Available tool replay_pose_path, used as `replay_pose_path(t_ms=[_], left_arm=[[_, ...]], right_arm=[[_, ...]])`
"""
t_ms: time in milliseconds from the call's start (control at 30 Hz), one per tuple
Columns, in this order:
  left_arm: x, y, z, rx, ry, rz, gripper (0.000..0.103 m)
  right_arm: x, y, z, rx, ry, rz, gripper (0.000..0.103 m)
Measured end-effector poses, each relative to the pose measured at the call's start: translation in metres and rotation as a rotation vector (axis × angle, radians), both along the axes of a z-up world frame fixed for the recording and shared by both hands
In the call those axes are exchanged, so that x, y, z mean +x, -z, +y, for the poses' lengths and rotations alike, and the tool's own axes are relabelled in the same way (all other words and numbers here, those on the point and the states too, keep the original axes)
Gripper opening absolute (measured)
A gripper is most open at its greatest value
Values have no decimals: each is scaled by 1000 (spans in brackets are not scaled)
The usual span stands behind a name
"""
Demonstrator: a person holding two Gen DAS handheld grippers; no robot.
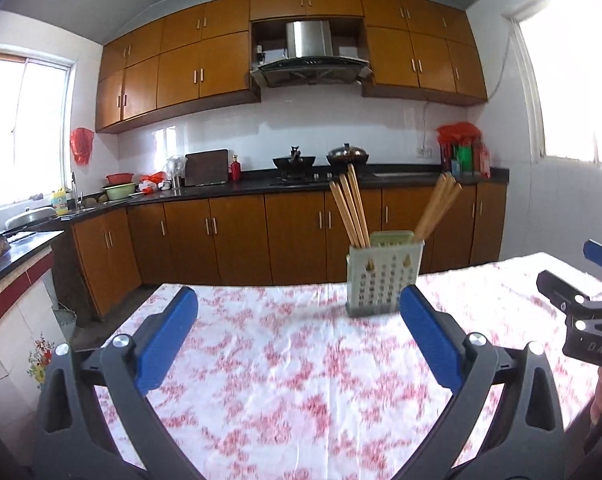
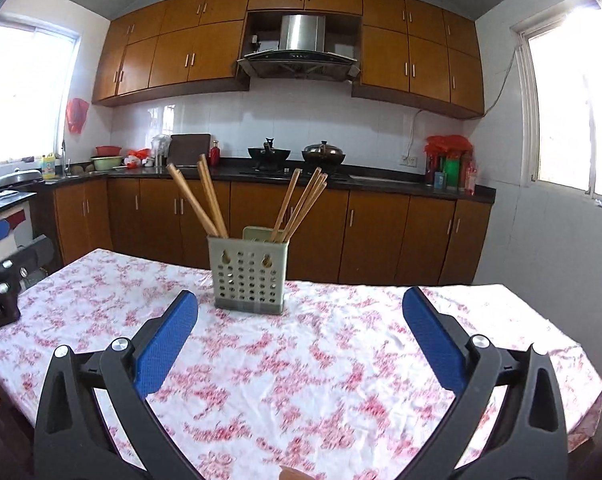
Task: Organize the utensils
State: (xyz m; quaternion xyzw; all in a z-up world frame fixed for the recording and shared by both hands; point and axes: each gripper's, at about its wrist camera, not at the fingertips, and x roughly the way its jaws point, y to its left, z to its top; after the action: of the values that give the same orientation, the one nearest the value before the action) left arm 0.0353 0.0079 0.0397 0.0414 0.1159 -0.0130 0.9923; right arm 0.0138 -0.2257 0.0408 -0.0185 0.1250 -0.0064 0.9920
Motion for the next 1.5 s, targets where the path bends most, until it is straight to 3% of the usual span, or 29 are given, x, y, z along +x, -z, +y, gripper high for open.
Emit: replay_pose_path(t_ms=[467, 1500], left_arm=[[1, 41, -12, -10, 1, 109, 99], [5, 53, -9, -40, 1, 157, 99]], right_arm=[[-6, 43, 2, 64, -1, 149, 101], [-5, 48, 0, 87, 8, 178, 101]])
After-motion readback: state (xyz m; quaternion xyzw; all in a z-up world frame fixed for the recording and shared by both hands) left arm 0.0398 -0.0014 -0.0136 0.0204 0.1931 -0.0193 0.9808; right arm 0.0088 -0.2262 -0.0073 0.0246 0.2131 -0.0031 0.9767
